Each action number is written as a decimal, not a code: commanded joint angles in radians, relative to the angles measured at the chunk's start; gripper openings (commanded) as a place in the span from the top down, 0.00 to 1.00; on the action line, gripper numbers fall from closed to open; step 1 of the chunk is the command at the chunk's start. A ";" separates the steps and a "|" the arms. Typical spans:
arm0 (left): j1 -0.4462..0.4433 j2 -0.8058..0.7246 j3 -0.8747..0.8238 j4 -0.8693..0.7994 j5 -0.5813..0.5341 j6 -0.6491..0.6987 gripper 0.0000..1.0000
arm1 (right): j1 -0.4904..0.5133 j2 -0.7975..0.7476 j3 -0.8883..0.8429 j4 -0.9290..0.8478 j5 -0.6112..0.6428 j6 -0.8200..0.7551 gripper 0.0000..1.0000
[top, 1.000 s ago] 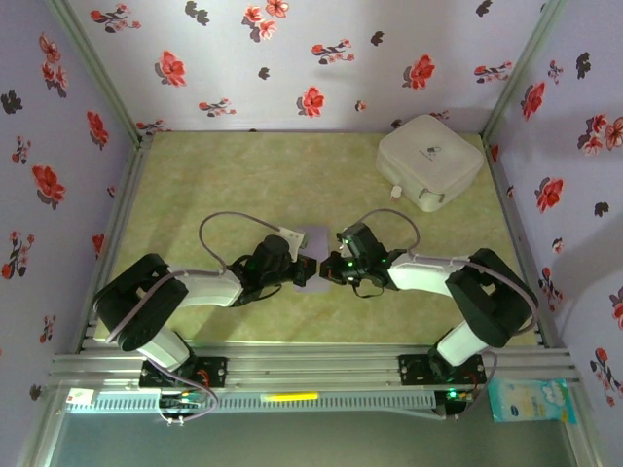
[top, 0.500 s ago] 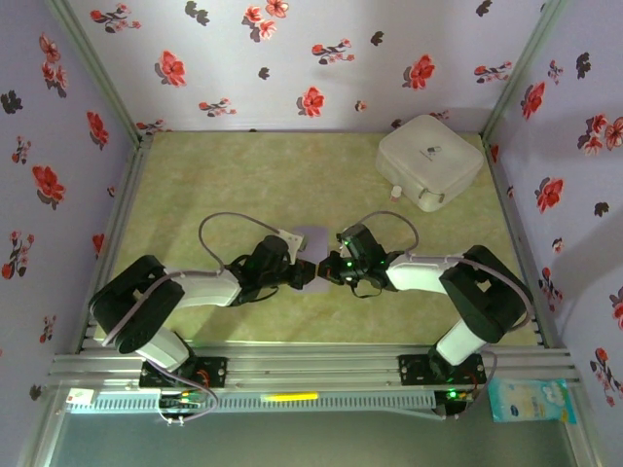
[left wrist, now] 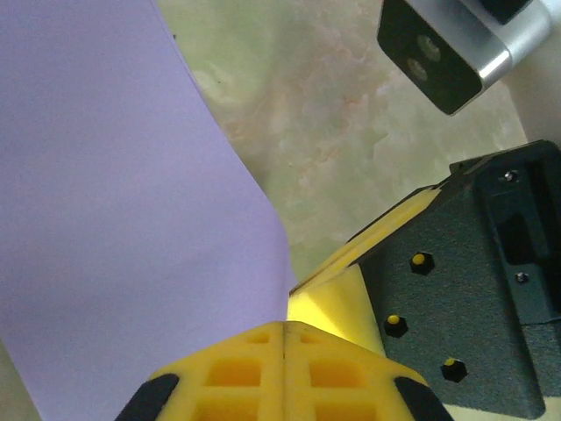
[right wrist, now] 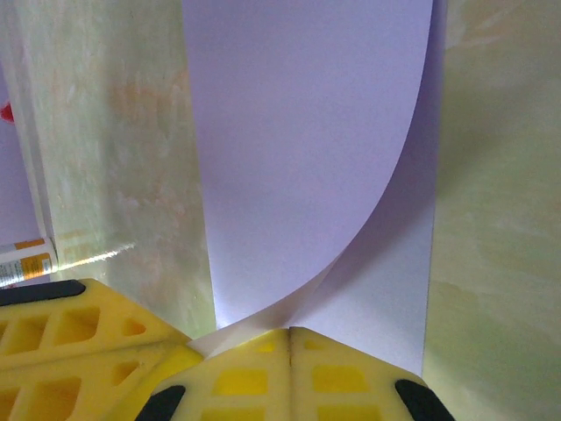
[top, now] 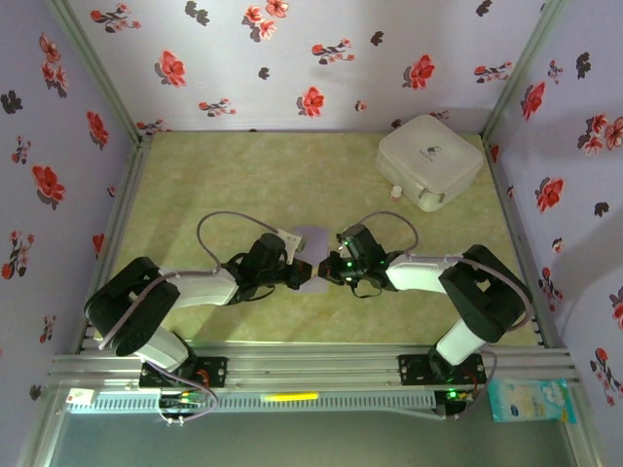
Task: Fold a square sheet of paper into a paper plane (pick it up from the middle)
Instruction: Fold the triangle a second time at the center of the table.
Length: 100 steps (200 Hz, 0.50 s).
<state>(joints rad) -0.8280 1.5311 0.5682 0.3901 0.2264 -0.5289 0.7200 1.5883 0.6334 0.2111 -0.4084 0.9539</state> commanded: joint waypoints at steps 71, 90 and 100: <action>0.009 -0.026 0.018 -0.012 0.029 0.066 1.00 | 0.014 0.014 0.023 -0.116 0.033 -0.063 1.00; 0.009 -0.029 0.022 -0.016 0.029 0.067 1.00 | 0.019 0.037 0.052 -0.163 0.036 -0.091 1.00; 0.009 -0.029 0.023 -0.016 0.027 0.067 1.00 | 0.022 0.049 0.063 -0.189 0.048 -0.109 1.00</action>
<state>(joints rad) -0.8280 1.5257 0.5686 0.3843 0.2405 -0.4900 0.7307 1.6066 0.6502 0.1055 -0.3931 0.9062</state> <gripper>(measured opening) 0.044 0.046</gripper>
